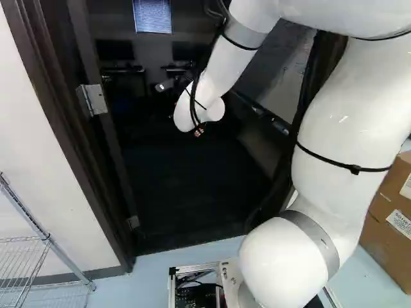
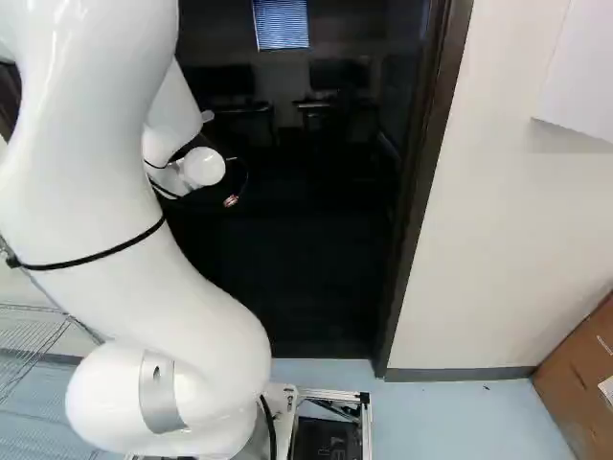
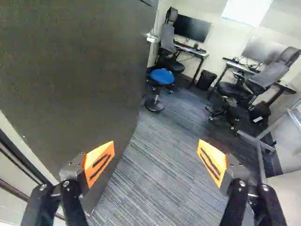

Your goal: Open the door and move inside

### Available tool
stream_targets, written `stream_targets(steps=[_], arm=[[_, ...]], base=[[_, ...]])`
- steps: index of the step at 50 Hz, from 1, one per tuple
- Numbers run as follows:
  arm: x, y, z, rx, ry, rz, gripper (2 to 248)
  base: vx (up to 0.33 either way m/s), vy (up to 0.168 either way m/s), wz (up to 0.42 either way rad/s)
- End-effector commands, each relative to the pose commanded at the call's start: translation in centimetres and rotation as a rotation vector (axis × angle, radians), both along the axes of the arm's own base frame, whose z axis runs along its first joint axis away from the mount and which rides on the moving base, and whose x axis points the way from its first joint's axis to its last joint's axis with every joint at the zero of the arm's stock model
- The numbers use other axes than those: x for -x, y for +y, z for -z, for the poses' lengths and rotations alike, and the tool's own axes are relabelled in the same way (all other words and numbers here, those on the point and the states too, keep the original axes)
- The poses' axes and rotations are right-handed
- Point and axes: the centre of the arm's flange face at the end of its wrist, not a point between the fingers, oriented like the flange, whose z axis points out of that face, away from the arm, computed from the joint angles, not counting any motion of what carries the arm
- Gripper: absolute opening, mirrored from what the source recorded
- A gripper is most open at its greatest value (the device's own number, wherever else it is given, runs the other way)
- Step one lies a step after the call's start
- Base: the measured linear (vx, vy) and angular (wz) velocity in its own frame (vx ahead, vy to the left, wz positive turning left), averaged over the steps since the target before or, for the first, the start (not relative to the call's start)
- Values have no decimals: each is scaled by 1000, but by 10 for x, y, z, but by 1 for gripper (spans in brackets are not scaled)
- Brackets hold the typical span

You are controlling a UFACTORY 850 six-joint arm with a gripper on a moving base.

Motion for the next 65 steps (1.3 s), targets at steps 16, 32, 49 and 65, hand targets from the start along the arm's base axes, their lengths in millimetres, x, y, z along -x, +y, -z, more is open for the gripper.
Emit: stream_targets(steps=[16, 32, 49, 65], arm=[[29, -22, 0, -31, 13, 66, 247], [55, -46, 0, -68, 23, 147, 247], [80, -71, 2, -110, 28, 240, 247], [97, -93, 4, -151, 30, 330, 247]], base=[[0, 0, 0], [0, 0, 0], [0, 0, 0], [0, 0, 0]])
